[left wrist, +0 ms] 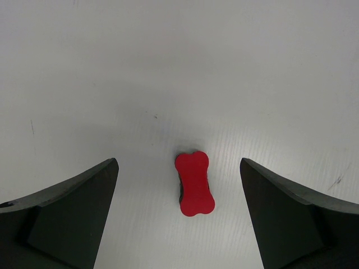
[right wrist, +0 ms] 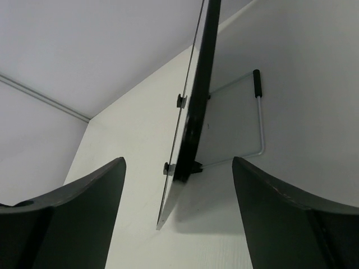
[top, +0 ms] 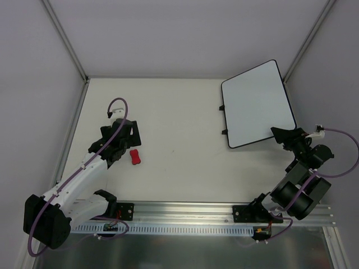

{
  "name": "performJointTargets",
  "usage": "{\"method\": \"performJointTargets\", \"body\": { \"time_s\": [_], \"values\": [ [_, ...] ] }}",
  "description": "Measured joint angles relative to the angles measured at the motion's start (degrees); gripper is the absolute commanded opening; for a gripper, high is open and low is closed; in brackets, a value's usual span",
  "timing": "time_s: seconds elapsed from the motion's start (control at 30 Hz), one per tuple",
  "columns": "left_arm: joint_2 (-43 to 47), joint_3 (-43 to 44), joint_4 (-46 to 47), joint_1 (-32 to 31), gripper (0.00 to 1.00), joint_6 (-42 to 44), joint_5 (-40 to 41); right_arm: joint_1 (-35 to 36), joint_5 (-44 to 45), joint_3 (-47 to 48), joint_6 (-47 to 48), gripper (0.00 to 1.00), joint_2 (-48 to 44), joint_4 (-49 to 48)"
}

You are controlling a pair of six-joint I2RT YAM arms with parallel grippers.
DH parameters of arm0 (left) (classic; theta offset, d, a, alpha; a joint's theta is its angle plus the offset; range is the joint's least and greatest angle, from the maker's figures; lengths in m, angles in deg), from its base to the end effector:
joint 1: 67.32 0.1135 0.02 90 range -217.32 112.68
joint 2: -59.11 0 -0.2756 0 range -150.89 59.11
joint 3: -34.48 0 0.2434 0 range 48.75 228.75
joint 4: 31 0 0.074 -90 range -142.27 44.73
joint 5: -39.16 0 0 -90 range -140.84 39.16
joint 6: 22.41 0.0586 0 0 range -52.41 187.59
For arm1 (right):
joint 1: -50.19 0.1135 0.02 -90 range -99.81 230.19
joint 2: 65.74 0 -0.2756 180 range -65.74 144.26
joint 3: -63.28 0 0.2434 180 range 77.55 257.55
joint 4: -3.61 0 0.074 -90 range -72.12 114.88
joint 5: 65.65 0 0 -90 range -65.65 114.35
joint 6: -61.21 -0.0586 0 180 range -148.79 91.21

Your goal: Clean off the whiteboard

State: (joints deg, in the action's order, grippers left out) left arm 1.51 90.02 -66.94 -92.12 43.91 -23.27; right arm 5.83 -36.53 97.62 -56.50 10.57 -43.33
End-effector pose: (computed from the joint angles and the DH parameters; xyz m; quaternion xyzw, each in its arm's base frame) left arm 0.2064 -0.0655 0.2599 -0.0959 0.8739 0.0205 0.4761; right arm 0.2059 -0.1297 0.2274 0.0408 0.6908 0.2468 0.6784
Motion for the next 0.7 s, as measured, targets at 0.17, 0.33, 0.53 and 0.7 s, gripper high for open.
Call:
{"method": "performJointTargets", "body": {
  "time_s": [0.17,0.33,0.53,0.7],
  "values": [
    [0.28,-0.02,0.02,0.00,0.92,0.00,0.00,-1.14,0.52,-1.22,0.09,0.85,-0.02,0.02],
    [1.66,-0.66,0.37,0.00,0.91,0.00,0.00,-2.29,2.34,-2.34,0.59,0.95,-2.10,2.01],
    [2.56,-0.85,0.39,-0.04,0.91,0.00,0.00,-2.64,6.75,-2.49,5.99,0.97,-12.28,13.99],
    [3.02,-0.85,0.42,-1.53,0.92,0.09,0.04,-2.69,11.91,-2.56,9.90,0.99,-23.12,26.23]
  ]
}}
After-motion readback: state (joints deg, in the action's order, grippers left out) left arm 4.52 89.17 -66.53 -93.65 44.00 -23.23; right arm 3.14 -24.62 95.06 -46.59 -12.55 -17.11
